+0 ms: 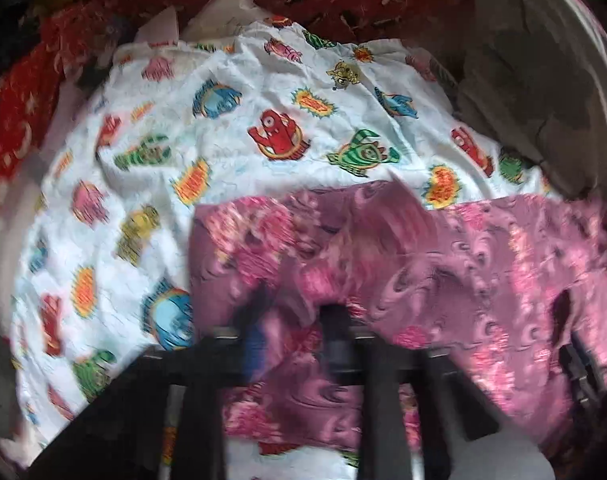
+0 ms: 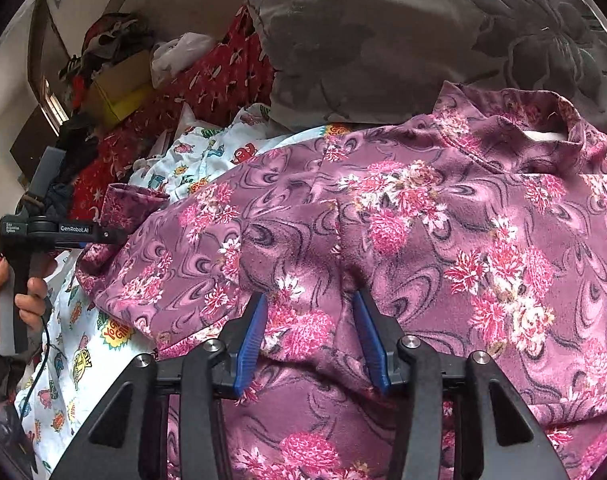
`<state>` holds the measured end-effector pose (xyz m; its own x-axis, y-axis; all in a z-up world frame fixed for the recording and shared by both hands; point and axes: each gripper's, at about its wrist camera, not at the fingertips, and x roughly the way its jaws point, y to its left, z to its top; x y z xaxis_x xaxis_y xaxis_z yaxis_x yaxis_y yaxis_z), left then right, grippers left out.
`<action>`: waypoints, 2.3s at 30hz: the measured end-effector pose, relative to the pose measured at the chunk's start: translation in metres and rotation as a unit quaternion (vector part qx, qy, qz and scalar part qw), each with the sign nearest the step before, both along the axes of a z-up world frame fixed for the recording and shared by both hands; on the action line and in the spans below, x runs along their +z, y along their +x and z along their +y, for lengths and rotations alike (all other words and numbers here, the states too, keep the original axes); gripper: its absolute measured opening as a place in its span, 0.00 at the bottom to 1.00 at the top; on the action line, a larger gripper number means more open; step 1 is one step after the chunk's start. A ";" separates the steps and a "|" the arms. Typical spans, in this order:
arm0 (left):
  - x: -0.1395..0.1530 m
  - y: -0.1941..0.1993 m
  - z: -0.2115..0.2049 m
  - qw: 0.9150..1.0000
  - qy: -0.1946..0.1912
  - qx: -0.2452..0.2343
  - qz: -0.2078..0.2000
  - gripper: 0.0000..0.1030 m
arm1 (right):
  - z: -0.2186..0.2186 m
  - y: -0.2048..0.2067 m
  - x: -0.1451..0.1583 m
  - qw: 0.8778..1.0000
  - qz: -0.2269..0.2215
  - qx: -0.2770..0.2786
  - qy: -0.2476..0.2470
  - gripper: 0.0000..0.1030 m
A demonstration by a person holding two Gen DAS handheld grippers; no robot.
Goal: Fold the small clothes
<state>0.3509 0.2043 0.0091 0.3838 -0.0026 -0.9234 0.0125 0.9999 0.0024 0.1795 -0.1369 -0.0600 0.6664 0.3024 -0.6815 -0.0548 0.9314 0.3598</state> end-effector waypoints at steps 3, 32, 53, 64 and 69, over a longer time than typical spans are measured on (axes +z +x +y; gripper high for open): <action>0.016 -0.009 0.000 0.999 -0.012 0.021 -0.026 0.07 | -0.001 0.000 0.003 1.000 0.007 -0.003 -0.003 0.46; 0.065 -0.082 -0.250 0.984 -0.154 -0.090 -0.018 0.06 | -0.148 -0.084 0.000 0.993 0.014 -0.094 -0.077 0.46; 0.027 -0.154 -0.223 0.971 -0.225 -0.072 0.044 0.43 | -0.143 -0.087 -0.007 0.992 -0.007 -0.099 -0.077 0.48; -0.021 -0.144 -0.167 0.966 -0.250 0.011 0.063 0.43 | -0.186 -0.100 0.007 0.954 0.019 -0.195 0.226 0.53; -0.032 -0.138 -0.170 0.964 -0.257 0.025 0.062 0.43 | -0.159 -0.064 0.014 0.958 0.028 -0.153 0.241 0.60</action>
<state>0.2125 0.0340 -0.0224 0.2812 -0.4567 -0.8440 -0.0667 0.8681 -0.4920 0.1153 -0.2955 -0.0460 0.7407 0.3869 -0.5493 0.2272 0.6251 0.7467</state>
